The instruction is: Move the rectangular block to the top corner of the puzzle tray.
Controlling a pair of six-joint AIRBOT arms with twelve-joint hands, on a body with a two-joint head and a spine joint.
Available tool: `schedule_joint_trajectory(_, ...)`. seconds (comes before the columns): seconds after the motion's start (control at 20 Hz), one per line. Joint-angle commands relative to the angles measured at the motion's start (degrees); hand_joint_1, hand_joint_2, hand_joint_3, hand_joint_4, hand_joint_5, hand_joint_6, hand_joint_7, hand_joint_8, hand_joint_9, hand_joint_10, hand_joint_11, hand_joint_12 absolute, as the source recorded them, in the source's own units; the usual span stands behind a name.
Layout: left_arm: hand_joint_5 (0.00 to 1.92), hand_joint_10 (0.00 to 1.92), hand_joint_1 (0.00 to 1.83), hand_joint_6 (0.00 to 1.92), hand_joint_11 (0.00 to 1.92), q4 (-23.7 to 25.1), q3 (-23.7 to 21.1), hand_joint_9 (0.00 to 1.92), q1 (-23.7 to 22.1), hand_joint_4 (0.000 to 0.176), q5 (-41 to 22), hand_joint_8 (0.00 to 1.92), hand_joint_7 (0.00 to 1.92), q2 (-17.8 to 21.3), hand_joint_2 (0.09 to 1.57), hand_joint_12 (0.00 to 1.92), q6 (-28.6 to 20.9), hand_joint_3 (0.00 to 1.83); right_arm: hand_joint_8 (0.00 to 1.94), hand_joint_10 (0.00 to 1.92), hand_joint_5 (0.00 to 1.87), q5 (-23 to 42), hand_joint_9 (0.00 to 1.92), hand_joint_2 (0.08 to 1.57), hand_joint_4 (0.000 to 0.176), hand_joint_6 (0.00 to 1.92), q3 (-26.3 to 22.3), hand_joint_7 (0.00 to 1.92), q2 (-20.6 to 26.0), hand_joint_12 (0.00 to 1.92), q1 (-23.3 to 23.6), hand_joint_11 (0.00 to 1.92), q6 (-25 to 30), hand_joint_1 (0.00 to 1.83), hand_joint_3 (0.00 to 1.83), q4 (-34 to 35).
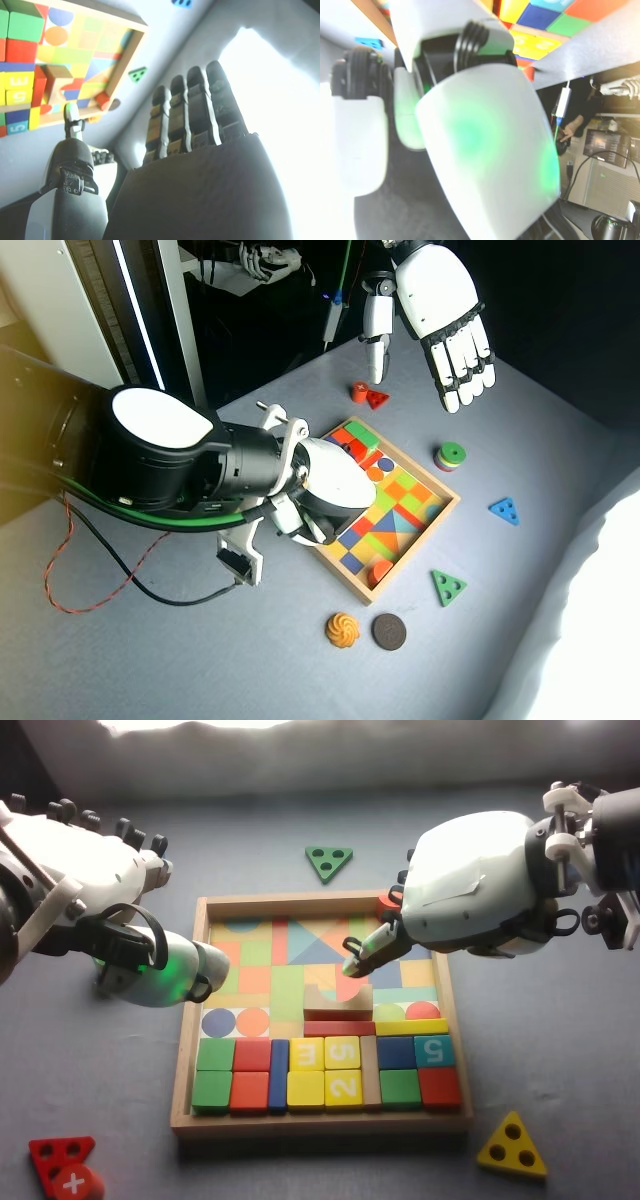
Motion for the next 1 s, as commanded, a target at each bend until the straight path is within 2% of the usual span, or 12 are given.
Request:
schedule_joint_trajectory(0.0, 0.14, 0.01, 0.00, 0.01, 0.08, 4.7, -0.3, 0.13, -0.7, 0.000, 0.0, 0.01, 0.14, 0.8, 1.22, 0.08, 0.3, 0.00, 1.94, 1.92, 0.40, 0.1, 1.76, 0.91, 0.000, 0.01, 0.2, 1.48, 0.5, 1.92, 0.5, 1.92, -0.1, 1.77, 0.59, 1.7)
schedule_joint_trajectory(0.15, 0.14, 0.01, 0.00, 0.01, 0.08, 4.7, -0.3, 0.14, -0.7, 0.000, 0.0, 0.01, 0.14, 0.8, 1.22, 0.08, 0.3, 0.00, 1.94, 1.92, 0.41, 0.1, 1.76, 0.90, 0.000, 0.01, 0.2, 1.57, 0.3, 1.92, 0.3, 1.92, -0.1, 1.80, 0.57, 1.4)
schedule_joint_trajectory(0.25, 0.16, 0.01, 0.00, 0.01, 0.09, 4.7, -0.3, 0.14, -0.7, 0.000, 0.0, 0.01, 0.16, 0.8, 1.22, 0.08, 0.3, 0.00, 1.94, 1.92, 0.44, 0.1, 1.73, 0.92, 0.000, 0.02, 0.2, 1.43, 0.1, 1.92, 0.2, 1.91, 0.0, 1.79, 0.56, 1.4)
schedule_joint_trajectory(0.45, 0.15, 0.01, 0.00, 0.01, 0.08, 4.7, -0.3, 0.14, -0.7, 0.000, 0.0, 0.01, 0.15, 0.8, 1.22, 0.09, 0.3, 0.00, 1.94, 1.92, 0.33, 0.1, 1.75, 0.94, 0.000, 0.00, 0.2, 1.52, -0.1, 1.92, 0.1, 1.92, 1.3, 1.78, 0.55, 1.0)
schedule_joint_trajectory(0.55, 0.13, 0.01, 0.00, 0.00, 0.08, 4.7, -0.3, 0.14, -0.7, 0.000, 0.0, 0.00, 0.15, 0.8, 1.21, 0.09, 0.3, 0.00, 1.94, 1.92, 0.40, 0.7, 1.71, 0.93, 0.000, 0.02, 0.2, 1.48, -0.1, 1.92, 0.1, 1.89, 3.9, 1.77, 0.59, -1.8)
schedule_joint_trajectory(0.65, 0.16, 0.00, 0.00, 0.01, 0.08, 4.7, -0.3, 0.14, -0.7, 0.000, 0.0, 0.01, 0.15, 0.8, 1.22, 0.09, 0.3, 0.00, 1.94, 1.92, 0.35, 0.8, 1.71, 0.96, 0.000, 0.01, 0.2, 1.49, -0.1, 1.92, 0.0, 1.89, 4.1, 1.76, 0.54, -2.0)
schedule_joint_trajectory(0.75, 0.14, 0.00, 0.00, 0.00, 0.06, 4.8, -0.3, 0.13, -0.7, 0.000, 0.0, 0.00, 0.15, 0.8, 1.23, 0.08, 0.3, 0.00, 1.94, 1.92, 0.40, 1.0, 1.72, 0.97, 0.000, 0.03, 0.2, 1.44, -0.2, 1.92, -0.1, 1.90, 4.1, 1.77, 0.53, -2.2)
schedule_joint_trajectory(0.95, 0.16, 0.01, 0.00, 0.01, 0.08, 4.8, -0.3, 0.15, -0.7, 0.000, 0.0, 0.01, 0.16, 0.8, 1.22, 0.10, 0.3, 0.00, 1.94, 1.92, 0.38, 1.5, 1.76, 0.95, 0.000, 0.01, 0.2, 1.53, -0.4, 1.92, -0.1, 1.92, 4.2, 1.78, 0.52, -2.9)
